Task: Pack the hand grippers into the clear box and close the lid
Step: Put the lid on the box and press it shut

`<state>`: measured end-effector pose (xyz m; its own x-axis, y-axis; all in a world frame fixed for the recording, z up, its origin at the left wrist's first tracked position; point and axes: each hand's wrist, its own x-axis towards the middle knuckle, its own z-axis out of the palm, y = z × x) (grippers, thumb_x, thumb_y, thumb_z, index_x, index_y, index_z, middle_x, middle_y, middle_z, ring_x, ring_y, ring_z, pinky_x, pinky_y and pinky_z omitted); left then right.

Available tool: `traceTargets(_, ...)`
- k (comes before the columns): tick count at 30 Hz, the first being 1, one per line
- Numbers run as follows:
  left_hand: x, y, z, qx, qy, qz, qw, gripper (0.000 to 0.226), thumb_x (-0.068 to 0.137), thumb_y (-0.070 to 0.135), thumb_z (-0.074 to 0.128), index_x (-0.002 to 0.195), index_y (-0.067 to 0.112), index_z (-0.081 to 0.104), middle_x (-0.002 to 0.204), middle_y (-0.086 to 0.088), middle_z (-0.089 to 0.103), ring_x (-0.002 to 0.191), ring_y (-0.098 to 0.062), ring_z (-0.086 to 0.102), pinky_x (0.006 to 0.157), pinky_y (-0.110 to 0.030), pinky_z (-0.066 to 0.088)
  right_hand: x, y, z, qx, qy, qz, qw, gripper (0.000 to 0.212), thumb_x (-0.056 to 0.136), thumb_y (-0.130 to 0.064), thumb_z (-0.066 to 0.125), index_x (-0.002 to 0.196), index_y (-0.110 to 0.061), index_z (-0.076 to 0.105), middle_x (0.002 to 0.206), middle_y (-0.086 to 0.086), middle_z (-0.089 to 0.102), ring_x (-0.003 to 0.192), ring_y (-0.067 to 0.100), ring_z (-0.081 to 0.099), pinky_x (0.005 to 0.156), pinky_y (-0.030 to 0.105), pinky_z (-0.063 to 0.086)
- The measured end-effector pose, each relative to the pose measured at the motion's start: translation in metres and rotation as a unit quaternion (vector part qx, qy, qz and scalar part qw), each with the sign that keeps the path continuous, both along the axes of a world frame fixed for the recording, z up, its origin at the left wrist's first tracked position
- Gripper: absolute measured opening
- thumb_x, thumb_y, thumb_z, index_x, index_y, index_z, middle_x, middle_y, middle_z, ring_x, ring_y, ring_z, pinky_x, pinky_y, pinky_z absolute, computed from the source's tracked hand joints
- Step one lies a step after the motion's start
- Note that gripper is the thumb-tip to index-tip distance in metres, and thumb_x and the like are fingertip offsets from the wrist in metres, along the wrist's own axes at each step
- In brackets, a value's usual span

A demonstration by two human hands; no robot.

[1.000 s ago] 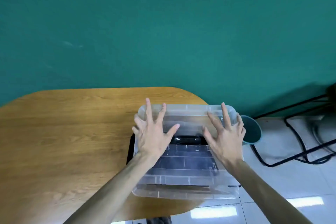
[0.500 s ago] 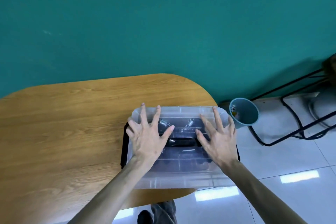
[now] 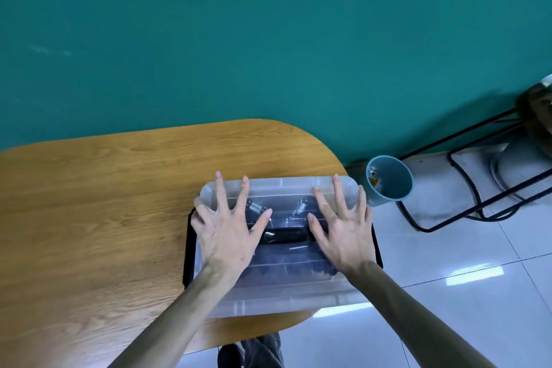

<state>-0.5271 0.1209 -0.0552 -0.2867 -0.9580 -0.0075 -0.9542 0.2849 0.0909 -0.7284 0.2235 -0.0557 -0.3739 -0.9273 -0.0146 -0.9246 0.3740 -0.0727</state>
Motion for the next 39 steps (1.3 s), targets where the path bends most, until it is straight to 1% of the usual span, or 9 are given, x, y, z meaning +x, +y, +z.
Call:
traceTargets(3,0.0,0.0,0.003,0.012,-0.001,-0.008,1.0,0.081,0.089,0.081,0.013,0.158,0.038,0.013,0.167,-0.016,-0.004,0.132,-0.059,0.023,0.098,-0.065,0.037,-0.001,0.0,-0.001,0.016,0.009,0.012,1.0,0.061,0.101,-0.055,0.026,0.155,-0.027,0.035,0.168,0.012,0.013,0.145,0.059,0.012,0.105,0.063,0.036)
traceTargets(6,0.0,0.0,0.004,0.022,-0.008,-0.019,1.0,0.082,0.09,0.08,0.012,0.159,0.037,0.007,0.166,-0.016,-0.013,0.141,-0.059,0.008,0.108,-0.069,0.025,-0.001,-0.002,-0.001,0.021,0.034,0.04,0.998,0.061,0.104,-0.05,0.027,0.153,-0.015,0.038,0.165,0.023,0.012,0.149,0.053,0.007,0.113,0.065,0.026)
traceTargets(12,0.0,-0.001,0.005,0.032,-0.008,-0.021,0.999,0.081,0.09,0.079,0.014,0.159,0.036,0.008,0.165,-0.017,-0.014,0.143,-0.058,0.003,0.109,-0.066,0.026,-0.001,-0.006,0.001,0.056,0.056,0.039,0.996,0.063,0.101,-0.053,0.03,0.151,-0.016,0.038,0.166,0.022,0.006,0.152,0.045,0.002,0.118,0.062,0.017)
traceTargets(20,0.003,-0.004,0.015,0.071,-0.004,-0.038,0.997,0.083,0.092,0.078,0.013,0.159,0.031,0.009,0.165,-0.018,-0.014,0.147,-0.054,-0.006,0.114,-0.068,0.016,0.0,-0.006,0.005,0.043,0.006,0.024,0.999,0.064,0.099,-0.055,0.033,0.148,-0.016,0.042,0.168,0.014,0.012,0.154,0.038,0.007,0.119,0.059,0.019)
traceTargets(24,0.031,0.007,0.021,0.047,-0.007,-0.114,0.992,0.082,0.096,0.073,0.019,0.16,0.024,0.002,0.165,-0.017,-0.014,0.151,-0.041,-0.01,0.117,-0.065,0.014,-0.013,0.012,0.009,0.019,-0.02,0.007,1.0,0.07,0.101,-0.054,0.029,0.157,-0.012,0.029,0.168,0.011,0.014,0.154,0.033,0.011,0.12,0.057,0.023)
traceTargets(28,0.063,0.028,0.012,0.059,0.009,-0.062,0.996,0.083,0.097,0.07,0.023,0.16,0.019,0.005,0.166,-0.017,-0.008,0.152,-0.038,-0.004,0.117,-0.064,0.017,-0.022,0.048,0.001,-0.001,-0.056,-0.04,0.998,0.076,0.101,-0.058,0.024,0.161,-0.013,0.013,0.169,0.008,0.011,0.155,0.031,0.01,0.12,0.055,0.024)
traceTargets(33,0.061,0.028,0.007,0.103,0.021,-0.051,0.993,0.083,0.097,0.071,0.015,0.159,0.021,-0.008,0.166,-0.007,-0.02,0.153,-0.031,-0.01,0.121,-0.059,0.013,-0.023,0.048,-0.007,-0.02,-0.112,-0.028,0.993,0.075,0.101,-0.059,0.022,0.161,-0.018,0.002,0.17,0.001,0.0,0.155,0.021,0.008,0.122,0.044,0.022)
traceTargets(37,0.061,0.029,0.014,0.136,0.031,-0.038,0.99,0.082,0.095,0.074,0.016,0.157,0.028,-0.013,0.163,0.003,-0.028,0.15,-0.038,-0.013,0.119,-0.062,0.007,-0.023,0.048,-0.004,-0.015,-0.134,-0.041,0.99,0.075,0.101,-0.06,0.022,0.161,-0.022,-0.002,0.17,-0.003,-0.003,0.155,0.027,0.007,0.124,0.048,0.017)
traceTargets(39,0.065,0.031,0.017,0.162,0.057,-0.042,0.984,0.081,0.095,0.073,0.021,0.156,0.035,-0.015,0.161,0.01,-0.033,0.149,-0.039,-0.016,0.119,-0.063,0.006,-0.023,0.051,0.001,-0.022,-0.169,-0.018,0.985,0.072,0.102,-0.058,0.024,0.161,-0.025,-0.002,0.169,-0.005,-0.004,0.155,0.021,0.009,0.124,0.048,0.018)
